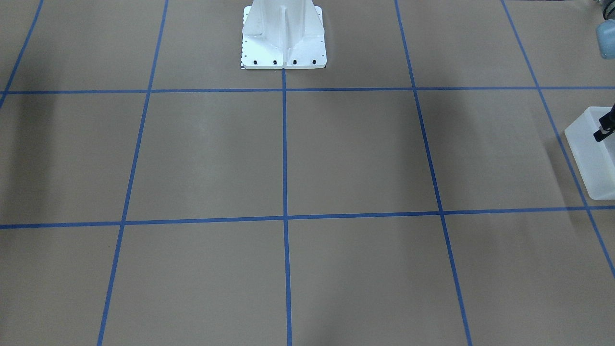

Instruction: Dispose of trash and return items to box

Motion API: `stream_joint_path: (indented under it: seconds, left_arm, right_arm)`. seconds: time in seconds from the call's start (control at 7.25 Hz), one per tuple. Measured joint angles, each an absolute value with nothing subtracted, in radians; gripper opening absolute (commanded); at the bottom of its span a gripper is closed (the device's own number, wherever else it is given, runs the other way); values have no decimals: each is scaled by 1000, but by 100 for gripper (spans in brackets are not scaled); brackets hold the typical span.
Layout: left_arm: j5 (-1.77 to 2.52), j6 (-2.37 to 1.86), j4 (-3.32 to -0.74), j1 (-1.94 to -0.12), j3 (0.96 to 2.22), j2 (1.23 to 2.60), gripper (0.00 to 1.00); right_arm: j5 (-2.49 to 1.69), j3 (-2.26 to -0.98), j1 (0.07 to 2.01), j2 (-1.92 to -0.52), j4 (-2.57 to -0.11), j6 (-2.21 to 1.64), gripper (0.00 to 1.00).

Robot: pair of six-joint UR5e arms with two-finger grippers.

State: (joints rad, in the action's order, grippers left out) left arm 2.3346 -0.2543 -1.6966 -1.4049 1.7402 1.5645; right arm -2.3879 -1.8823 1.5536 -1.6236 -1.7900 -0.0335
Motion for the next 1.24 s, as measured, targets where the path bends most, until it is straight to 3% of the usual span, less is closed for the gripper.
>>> stream_joint_path:
  seconds: [1.24]
  left_arm:
    - [2340, -138, -1692, -1417, 1788, 1496, 97]
  right_arm:
    - [-2340, -1874, 1504, -1621, -1794, -32, 100]
